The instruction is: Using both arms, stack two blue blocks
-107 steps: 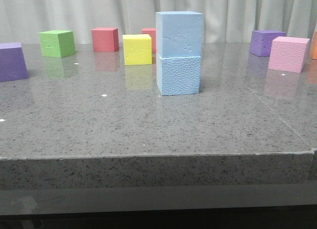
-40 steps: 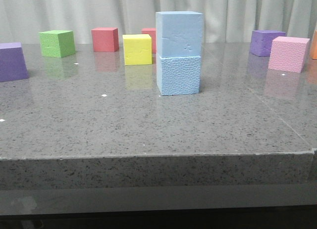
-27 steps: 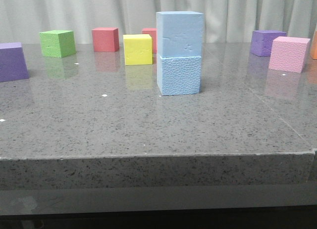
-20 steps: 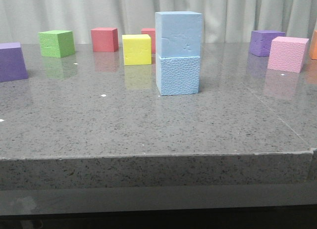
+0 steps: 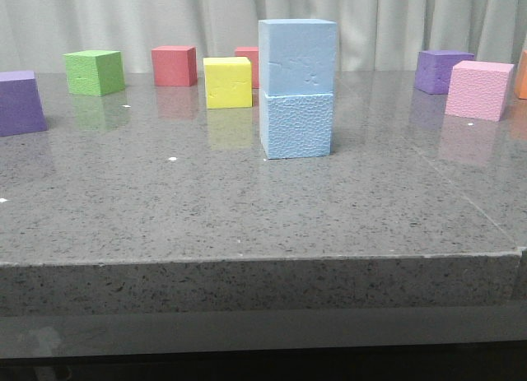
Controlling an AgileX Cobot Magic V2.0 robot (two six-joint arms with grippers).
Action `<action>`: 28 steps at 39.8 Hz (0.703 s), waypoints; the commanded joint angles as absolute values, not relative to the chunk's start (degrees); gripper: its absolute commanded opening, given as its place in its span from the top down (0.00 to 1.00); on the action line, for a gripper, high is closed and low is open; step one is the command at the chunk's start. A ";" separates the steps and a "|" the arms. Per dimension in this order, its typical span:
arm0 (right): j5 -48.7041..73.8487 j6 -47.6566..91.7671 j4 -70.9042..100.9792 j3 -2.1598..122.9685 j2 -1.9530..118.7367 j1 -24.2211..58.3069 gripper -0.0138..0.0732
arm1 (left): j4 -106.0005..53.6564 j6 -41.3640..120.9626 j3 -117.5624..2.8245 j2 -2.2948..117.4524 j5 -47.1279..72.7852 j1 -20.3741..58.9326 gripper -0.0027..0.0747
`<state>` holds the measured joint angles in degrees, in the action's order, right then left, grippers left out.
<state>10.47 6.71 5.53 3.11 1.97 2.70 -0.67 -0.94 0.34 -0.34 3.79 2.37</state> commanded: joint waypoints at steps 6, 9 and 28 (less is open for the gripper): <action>-3.74 7.15 7.95 -1.42 -1.66 0.39 0.92 | -0.77 -1.32 0.29 -1.31 -0.90 2.40 0.99; -3.13 7.15 8.08 -1.25 -1.66 0.16 0.92 | -0.77 -1.32 0.29 -1.31 -0.90 2.40 0.99; -3.29 7.15 8.08 -1.25 -1.66 0.16 0.92 | -0.77 -1.32 0.29 -1.31 -0.90 2.40 0.99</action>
